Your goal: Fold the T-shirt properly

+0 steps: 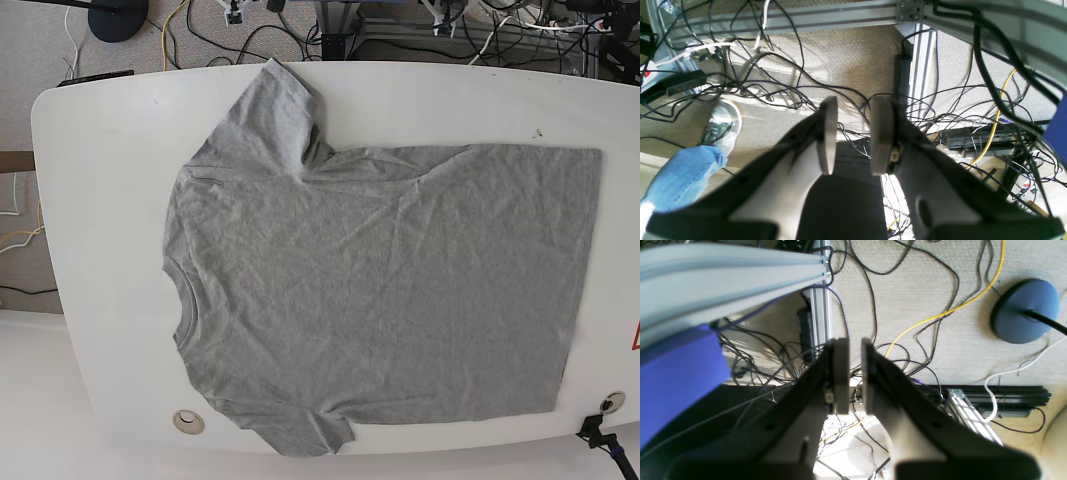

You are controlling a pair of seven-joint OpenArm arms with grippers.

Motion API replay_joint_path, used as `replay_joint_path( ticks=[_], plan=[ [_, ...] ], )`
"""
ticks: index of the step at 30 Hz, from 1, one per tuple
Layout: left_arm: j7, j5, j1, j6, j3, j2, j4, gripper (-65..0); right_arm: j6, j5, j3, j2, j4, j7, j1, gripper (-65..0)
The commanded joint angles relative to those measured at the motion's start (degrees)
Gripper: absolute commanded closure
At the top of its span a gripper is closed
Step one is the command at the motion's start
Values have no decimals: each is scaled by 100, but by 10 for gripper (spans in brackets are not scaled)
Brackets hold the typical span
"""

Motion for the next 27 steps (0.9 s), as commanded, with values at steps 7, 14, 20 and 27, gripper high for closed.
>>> replay_joint_path(
  ticks=[7,14,20,27],
  plan=[
    [-48,-8,1083,5,-7,-22,1410,-159,38,17,-10,97,1447,40,-1046,-55],
    [-4,-8,2085,5,-7,-22,2922,-159,38,17,-10,97,2810,23,-1978,-55],
    [-4,-8,2876,5,-7,-207,4126,-159,38,17,51,97,4155,23,-2866,-55],
    [-4,-8,3756,5,-16,-216,5612,-162,38,17,245,97,5781,23,-3859,-58]
  ],
)
